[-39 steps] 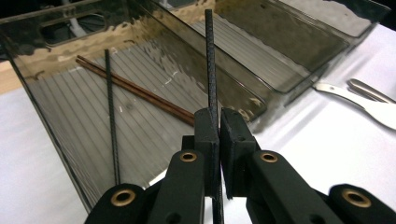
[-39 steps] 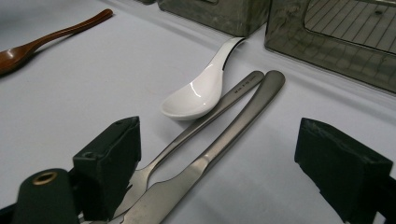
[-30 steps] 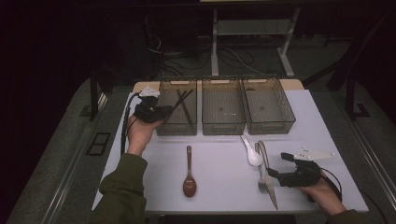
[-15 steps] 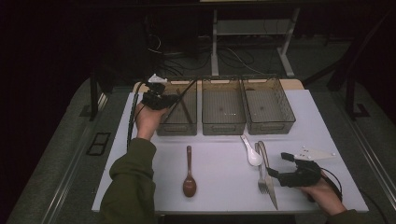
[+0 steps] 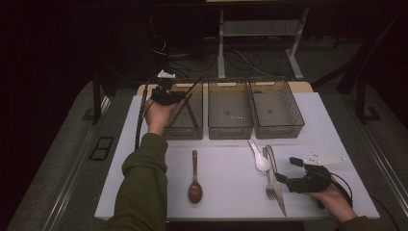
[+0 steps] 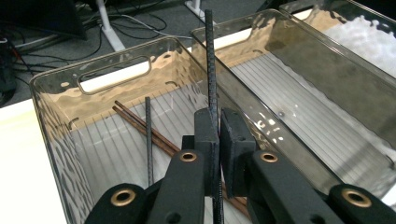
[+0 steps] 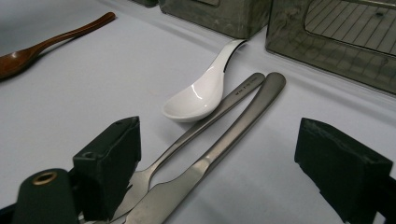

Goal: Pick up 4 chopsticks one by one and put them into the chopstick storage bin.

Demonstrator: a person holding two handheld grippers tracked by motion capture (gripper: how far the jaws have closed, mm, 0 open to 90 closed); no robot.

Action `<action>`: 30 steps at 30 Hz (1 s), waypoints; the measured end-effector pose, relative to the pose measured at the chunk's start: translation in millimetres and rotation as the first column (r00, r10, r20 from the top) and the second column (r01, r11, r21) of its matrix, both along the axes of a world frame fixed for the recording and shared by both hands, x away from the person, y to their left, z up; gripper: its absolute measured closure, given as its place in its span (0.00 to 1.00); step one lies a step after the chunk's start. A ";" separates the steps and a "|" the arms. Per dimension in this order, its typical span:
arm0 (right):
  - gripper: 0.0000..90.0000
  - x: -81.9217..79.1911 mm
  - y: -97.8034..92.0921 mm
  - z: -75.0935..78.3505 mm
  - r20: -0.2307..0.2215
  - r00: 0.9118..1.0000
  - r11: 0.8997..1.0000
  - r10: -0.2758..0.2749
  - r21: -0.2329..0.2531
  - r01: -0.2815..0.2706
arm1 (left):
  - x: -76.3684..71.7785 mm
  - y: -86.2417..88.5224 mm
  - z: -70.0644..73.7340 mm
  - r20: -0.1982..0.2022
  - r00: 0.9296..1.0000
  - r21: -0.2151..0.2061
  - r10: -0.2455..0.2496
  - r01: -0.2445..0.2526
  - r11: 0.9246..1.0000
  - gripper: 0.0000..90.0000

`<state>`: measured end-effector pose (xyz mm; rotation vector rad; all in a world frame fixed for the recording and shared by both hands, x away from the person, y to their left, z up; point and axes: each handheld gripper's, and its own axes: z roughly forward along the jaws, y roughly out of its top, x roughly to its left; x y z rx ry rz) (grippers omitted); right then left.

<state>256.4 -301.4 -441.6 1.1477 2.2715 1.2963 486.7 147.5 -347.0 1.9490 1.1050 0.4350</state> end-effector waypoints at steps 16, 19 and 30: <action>0.16 -0.6 -0.8 0.5 0.002 1.000 1.000 0.004 0.004 -0.004 | 18.7 -8.0 -33.9 -0.112 0.992 0.102 0.058 -0.047 0.994 0.94; 0.16 -0.6 -1.0 0.6 0.004 1.000 1.000 0.003 0.005 -0.003 | 19.9 -9.3 -36.3 -0.132 0.988 0.104 0.075 -0.061 0.993 0.93; 0.16 -0.7 -0.8 0.5 0.004 1.000 1.000 0.002 0.004 -0.002 | 16.3 -7.3 -30.0 -0.104 0.993 0.143 0.064 -0.049 0.988 0.71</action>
